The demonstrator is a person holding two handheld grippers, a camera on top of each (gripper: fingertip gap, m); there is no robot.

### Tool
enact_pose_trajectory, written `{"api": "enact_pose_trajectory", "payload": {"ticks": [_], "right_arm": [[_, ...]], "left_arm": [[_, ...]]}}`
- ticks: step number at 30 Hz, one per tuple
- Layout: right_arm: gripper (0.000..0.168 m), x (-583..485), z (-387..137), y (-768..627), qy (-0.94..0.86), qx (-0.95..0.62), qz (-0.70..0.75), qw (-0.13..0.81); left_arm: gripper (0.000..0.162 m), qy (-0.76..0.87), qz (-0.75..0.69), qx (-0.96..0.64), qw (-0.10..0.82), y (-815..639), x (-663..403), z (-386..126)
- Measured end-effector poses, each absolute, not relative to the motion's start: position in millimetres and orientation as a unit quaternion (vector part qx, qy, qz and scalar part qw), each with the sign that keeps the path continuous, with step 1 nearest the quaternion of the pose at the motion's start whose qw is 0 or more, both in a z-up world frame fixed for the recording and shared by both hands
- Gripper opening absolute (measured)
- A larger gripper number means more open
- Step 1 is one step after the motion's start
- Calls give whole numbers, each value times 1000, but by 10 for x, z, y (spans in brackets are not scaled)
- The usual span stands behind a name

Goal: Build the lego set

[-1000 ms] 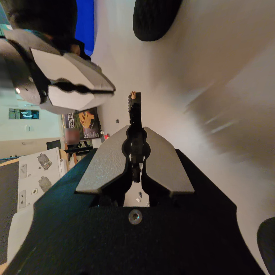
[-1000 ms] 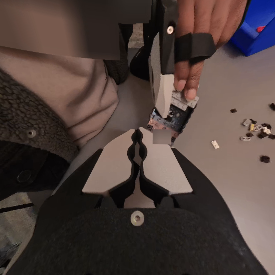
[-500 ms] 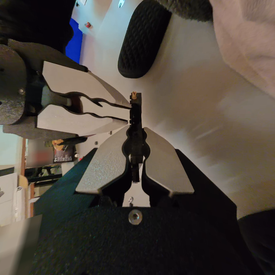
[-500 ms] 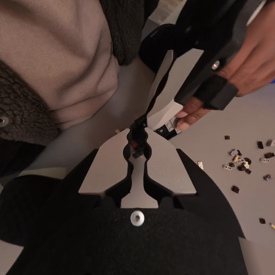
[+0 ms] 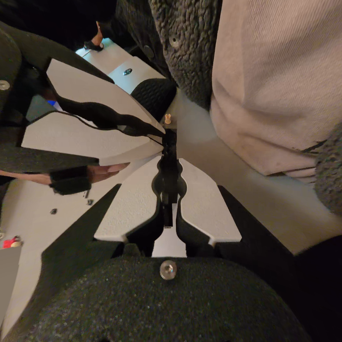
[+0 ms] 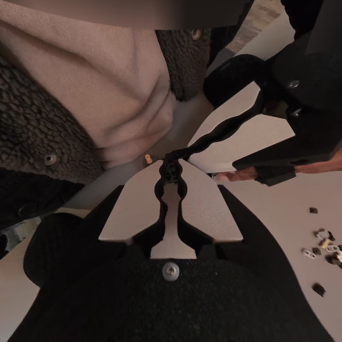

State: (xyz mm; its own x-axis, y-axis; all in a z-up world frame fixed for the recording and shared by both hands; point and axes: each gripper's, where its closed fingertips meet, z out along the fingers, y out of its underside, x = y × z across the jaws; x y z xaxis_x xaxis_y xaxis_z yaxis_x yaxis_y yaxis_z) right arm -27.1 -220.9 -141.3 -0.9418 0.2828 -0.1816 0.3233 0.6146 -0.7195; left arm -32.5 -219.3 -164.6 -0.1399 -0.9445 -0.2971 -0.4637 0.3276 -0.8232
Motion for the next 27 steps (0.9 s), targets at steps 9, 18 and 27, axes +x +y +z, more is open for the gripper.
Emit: {"api": "enact_pose_trajectory", "payload": {"ticks": [9, 18, 27], "right_arm": [[8, -237, -1396, -2293, 867, 161, -463, 88], [6, -231, -1426, -2283, 849, 155, -498, 82], [0, -332, -1458, -2033, 819, 216, -531, 24]], "left_arm": [[11, 677, -360, -502, 400, -2279, -294, -1594], [11, 662, -385, -511, 391, -2308, -297, -1635], [11, 655, -358, -523, 412, -2180, -367, -1685]]}}
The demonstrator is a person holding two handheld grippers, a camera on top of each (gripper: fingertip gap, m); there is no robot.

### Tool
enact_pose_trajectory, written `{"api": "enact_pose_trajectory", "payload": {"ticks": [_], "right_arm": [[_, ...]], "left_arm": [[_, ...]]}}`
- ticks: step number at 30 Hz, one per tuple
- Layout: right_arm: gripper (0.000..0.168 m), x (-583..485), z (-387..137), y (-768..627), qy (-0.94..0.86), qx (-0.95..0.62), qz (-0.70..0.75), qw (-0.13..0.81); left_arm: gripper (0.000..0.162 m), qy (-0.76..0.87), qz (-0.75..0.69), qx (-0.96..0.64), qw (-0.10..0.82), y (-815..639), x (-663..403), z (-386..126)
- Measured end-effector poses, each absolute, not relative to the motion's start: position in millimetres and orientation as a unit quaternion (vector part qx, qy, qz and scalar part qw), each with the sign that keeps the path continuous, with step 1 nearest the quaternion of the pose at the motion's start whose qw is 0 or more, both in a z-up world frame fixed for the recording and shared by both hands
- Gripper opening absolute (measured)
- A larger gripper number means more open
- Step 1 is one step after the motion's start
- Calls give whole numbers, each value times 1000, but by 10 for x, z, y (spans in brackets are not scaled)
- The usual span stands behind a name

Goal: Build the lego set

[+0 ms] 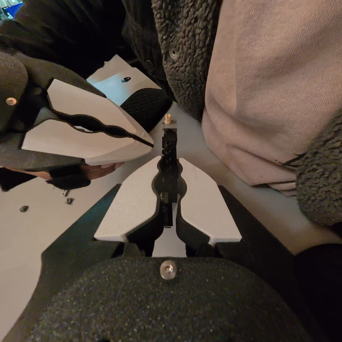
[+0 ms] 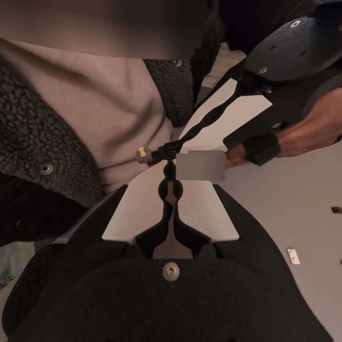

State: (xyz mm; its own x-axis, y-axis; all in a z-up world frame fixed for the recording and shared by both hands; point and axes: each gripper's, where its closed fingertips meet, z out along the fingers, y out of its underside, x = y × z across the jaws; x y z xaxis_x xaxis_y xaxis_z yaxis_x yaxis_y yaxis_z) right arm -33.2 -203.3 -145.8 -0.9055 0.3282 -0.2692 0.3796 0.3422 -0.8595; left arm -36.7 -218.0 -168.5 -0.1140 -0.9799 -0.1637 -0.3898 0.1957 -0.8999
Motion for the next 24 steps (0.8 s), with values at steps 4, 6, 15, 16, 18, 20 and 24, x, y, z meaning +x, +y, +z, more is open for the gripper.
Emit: {"api": "enact_pose_trajectory", "payload": {"ticks": [4, 6, 15, 16, 18, 20, 24], "right_arm": [[6, -289, -1403, -2070, 821, 211, -528, 46], [9, -269, -1437, -2036, 832, 215, -509, 48], [9, -235, -1506, -2117, 840, 228, -481, 104], [9, -236, -1497, -2127, 835, 231, -487, 114], [9, -241, -1534, -2129, 834, 238, -482, 123], [9, -233, -1542, -2176, 830, 235, -488, 131], [8, -239, -1553, -2210, 829, 228, -496, 124]], "left_arm": [[11, 654, -349, -531, 412, -2106, -352, -1708], [11, 651, -350, -533, 412, -2094, -354, -1705], [11, 650, -358, -549, 385, -2144, -328, -1728], [11, 647, -363, -551, 382, -2151, -330, -1717], [11, 651, -352, -557, 377, -2149, -343, -1740], [11, 649, -363, -557, 370, -2187, -335, -1738], [11, 643, -370, -558, 371, -2219, -339, -1735]]}}
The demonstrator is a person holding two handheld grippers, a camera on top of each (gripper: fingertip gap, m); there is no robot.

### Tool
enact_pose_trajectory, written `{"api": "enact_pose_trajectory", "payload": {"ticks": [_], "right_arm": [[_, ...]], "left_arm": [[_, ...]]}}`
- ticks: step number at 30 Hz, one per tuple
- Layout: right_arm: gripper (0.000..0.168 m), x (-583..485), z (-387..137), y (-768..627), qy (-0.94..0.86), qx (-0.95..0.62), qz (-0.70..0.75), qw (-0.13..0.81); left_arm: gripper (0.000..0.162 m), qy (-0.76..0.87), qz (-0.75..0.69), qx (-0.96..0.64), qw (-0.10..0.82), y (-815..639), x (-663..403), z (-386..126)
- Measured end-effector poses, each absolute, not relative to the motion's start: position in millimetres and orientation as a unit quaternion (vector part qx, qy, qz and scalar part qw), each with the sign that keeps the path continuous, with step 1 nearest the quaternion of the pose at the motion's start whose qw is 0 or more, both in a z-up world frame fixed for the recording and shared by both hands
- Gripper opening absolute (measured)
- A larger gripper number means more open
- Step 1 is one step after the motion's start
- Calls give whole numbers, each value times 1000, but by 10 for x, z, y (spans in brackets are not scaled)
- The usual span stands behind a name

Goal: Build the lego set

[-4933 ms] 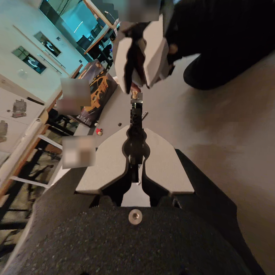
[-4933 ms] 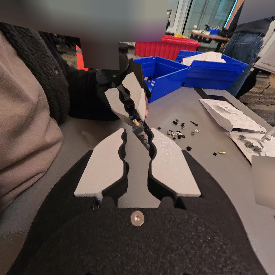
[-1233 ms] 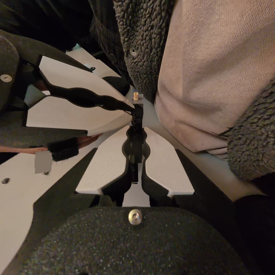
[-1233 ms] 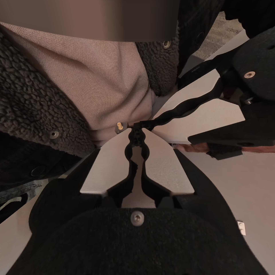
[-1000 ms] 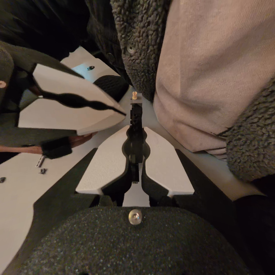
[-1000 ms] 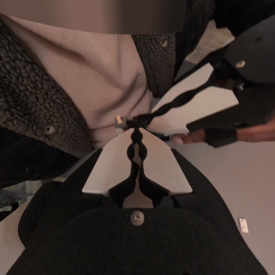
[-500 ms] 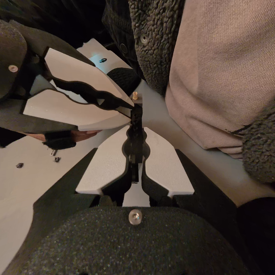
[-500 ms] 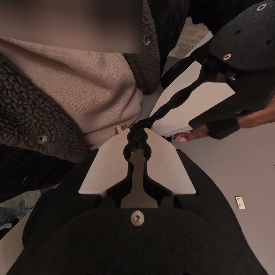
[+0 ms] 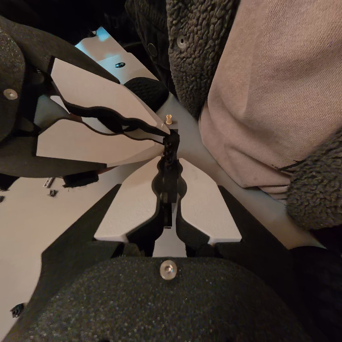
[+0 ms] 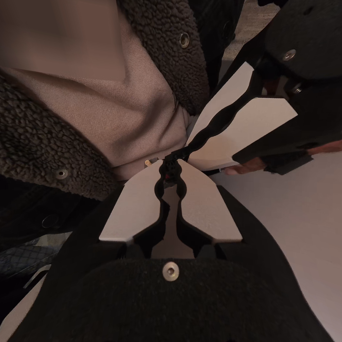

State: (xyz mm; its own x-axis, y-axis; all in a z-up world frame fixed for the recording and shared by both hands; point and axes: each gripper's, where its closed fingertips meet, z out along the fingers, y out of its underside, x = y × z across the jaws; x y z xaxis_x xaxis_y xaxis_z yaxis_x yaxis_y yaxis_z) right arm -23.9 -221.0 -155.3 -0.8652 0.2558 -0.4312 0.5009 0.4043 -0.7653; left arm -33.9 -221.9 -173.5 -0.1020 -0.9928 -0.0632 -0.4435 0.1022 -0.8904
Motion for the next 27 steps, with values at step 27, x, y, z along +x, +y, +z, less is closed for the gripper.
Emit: {"api": "enact_pose_trajectory", "payload": {"ticks": [27], "right_arm": [[10, -242, -1594, -2220, 782, 252, -562, 101]], "left_arm": [[11, 647, -369, -555, 371, -2236, -336, -1760]]}}
